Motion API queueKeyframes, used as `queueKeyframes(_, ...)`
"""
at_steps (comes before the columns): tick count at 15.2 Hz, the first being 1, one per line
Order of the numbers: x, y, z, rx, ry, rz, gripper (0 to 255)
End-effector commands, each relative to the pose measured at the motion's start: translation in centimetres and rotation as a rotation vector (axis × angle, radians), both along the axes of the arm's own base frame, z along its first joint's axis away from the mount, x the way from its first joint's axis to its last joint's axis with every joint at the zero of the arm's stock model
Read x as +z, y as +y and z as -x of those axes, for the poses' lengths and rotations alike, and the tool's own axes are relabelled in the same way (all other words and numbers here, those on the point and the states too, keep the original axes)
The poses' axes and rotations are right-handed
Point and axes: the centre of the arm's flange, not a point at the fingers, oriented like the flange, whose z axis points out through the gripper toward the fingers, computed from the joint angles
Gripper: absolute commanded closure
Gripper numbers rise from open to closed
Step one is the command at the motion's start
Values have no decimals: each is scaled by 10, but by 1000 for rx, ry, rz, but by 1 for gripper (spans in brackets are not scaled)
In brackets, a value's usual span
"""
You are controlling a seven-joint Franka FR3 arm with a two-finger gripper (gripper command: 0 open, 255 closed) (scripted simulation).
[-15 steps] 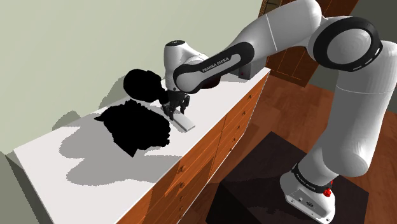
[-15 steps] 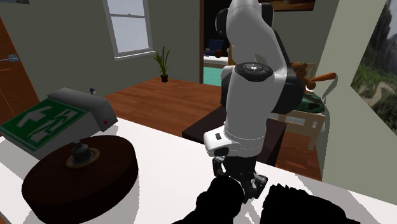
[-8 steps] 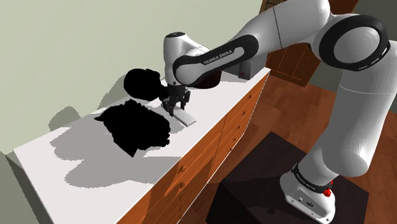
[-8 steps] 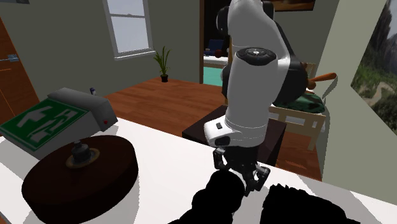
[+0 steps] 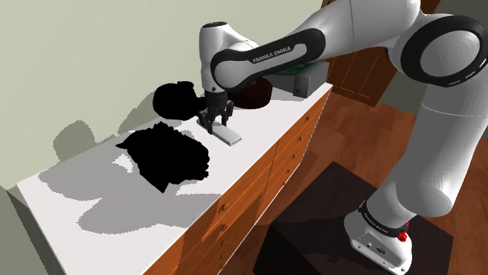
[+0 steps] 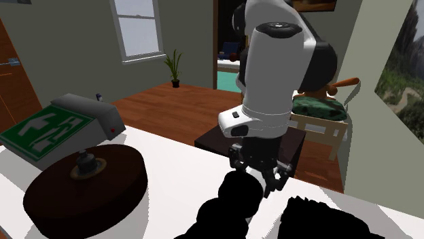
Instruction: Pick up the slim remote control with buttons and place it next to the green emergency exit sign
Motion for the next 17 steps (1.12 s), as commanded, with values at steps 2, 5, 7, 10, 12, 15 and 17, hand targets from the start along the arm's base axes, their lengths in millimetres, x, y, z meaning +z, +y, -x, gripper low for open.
queueKeyframes(2, 18, -1, 1, 0, -2, -1, 255)
queueKeyframes(5, 33, -1, 1, 0, -2, -1, 255)
queueKeyframes(7, 44, -1, 1, 0, -2, -1, 255)
queueKeyframes(10, 60, -1, 1, 0, -2, -1, 255)
queueKeyframes(12, 70, -1, 1, 0, -2, -1, 255)
queueKeyframes(15, 86, -1, 1, 0, -2, -1, 255)
queueKeyframes(17, 97, -1, 1, 0, -2, -1, 255)
